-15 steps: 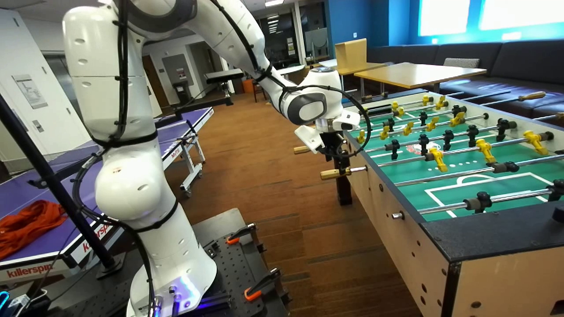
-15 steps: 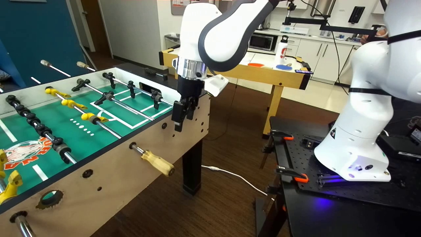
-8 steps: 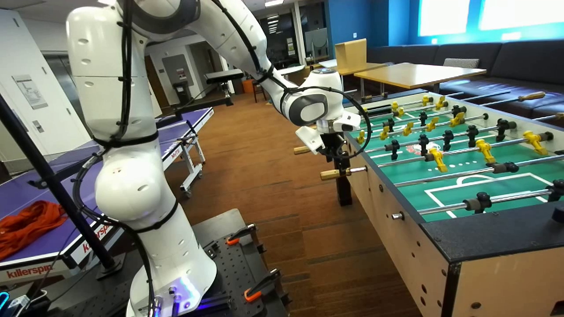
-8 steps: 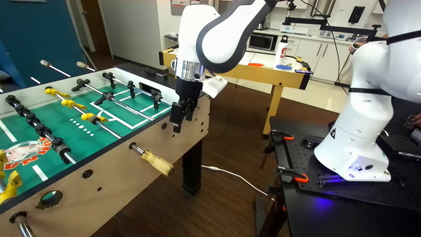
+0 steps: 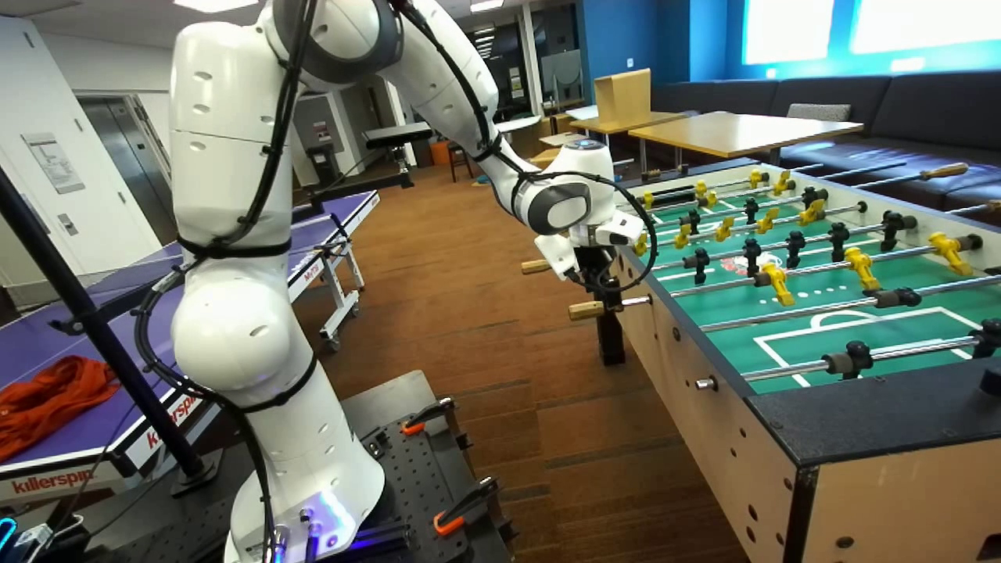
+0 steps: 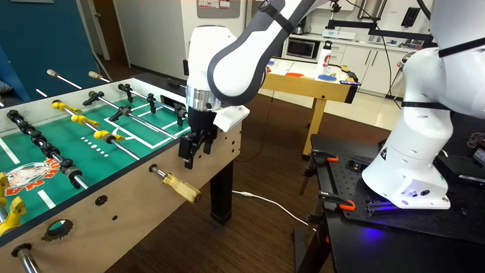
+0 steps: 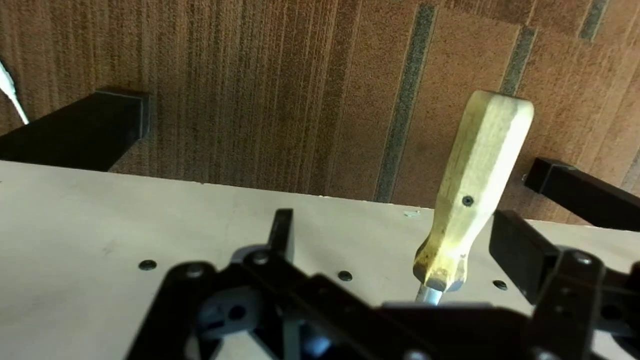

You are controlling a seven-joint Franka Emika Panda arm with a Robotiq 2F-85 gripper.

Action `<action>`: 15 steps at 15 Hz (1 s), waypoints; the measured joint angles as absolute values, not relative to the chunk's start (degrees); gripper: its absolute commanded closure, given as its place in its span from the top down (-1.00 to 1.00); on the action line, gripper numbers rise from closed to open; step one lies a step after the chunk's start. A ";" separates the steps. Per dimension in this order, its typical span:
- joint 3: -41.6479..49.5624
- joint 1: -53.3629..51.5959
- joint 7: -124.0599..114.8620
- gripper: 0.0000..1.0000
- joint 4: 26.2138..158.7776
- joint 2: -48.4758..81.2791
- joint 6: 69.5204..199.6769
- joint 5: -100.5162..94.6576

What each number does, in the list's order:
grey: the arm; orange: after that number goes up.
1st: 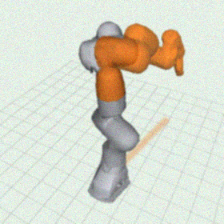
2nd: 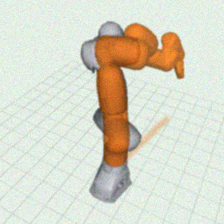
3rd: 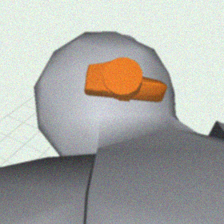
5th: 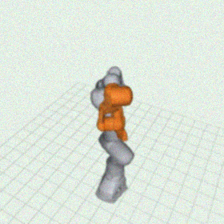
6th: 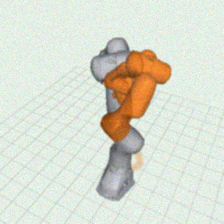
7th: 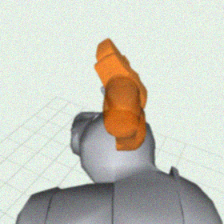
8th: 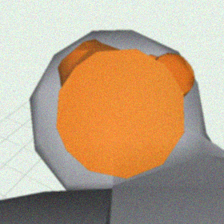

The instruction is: Pull the first rod handle from the right on the foosball table

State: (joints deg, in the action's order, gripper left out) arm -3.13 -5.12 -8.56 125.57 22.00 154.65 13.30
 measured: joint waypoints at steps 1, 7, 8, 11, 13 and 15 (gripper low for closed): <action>-3.41 -5.12 -9.30 1.00 124.61 23.19 155.33 13.36; -4.96 -5.12 -10.82 1.00 119.68 29.26 158.50 14.01; -5.33 -5.08 -10.82 1.00 119.06 30.00 159.03 14.55; -6.56 -4.92 -10.82 1.00 117.39 31.74 159.94 16.97; -6.95 -4.97 -11.48 1.00 116.43 32.59 160.00 17.85; -6.96 -5.14 -13.03 1.00 115.81 33.32 160.00 17.87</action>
State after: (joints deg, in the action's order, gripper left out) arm -6.96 -5.14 -13.03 115.81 33.32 160.00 17.87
